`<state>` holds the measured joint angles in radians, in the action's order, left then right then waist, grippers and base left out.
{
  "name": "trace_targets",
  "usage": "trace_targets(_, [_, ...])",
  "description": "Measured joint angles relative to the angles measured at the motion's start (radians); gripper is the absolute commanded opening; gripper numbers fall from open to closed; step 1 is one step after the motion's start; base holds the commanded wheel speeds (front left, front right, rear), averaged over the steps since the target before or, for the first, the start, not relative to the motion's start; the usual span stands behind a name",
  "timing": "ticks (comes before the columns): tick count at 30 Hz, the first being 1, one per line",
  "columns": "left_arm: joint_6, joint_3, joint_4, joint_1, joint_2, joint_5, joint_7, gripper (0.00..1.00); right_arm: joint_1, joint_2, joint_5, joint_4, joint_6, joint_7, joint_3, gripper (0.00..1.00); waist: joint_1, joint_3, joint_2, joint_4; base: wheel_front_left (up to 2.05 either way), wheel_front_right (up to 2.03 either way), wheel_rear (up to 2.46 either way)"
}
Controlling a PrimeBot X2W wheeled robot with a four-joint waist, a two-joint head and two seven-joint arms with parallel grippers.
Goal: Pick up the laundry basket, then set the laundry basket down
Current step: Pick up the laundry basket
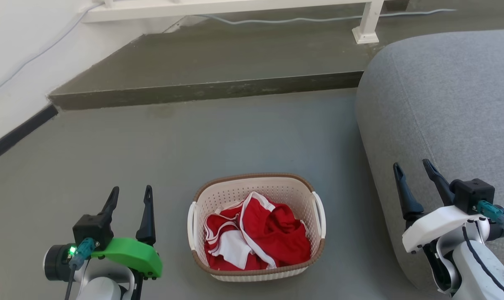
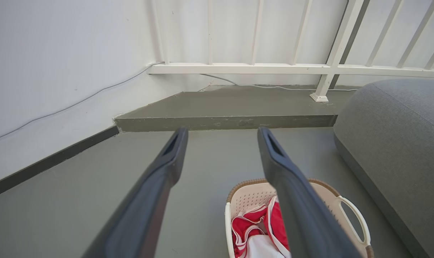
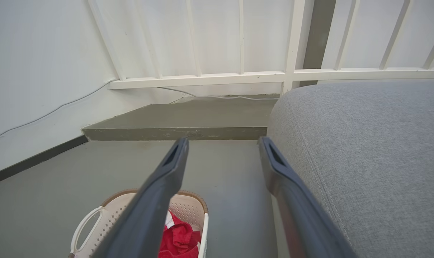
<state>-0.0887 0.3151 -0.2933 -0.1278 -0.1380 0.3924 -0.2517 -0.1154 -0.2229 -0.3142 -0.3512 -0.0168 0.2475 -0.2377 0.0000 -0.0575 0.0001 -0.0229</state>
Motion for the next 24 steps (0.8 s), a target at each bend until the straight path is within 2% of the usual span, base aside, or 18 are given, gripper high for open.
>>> trace_targets(9, [0.0,0.001,0.017,-0.047,0.026,-0.001,0.0,1.0,-0.028,0.0,0.001,0.008,-0.009,0.0,0.015,1.0,0.0,-0.063,0.0,0.005,0.0,0.0,0.0])
trace_targets(24, [-0.004,-0.002,0.039,-0.14,0.036,-0.026,0.0,1.0,-0.115,0.002,0.006,0.022,-0.03,0.0,0.03,1.0,0.0,-0.222,0.0,0.015,0.0,0.0,0.0])
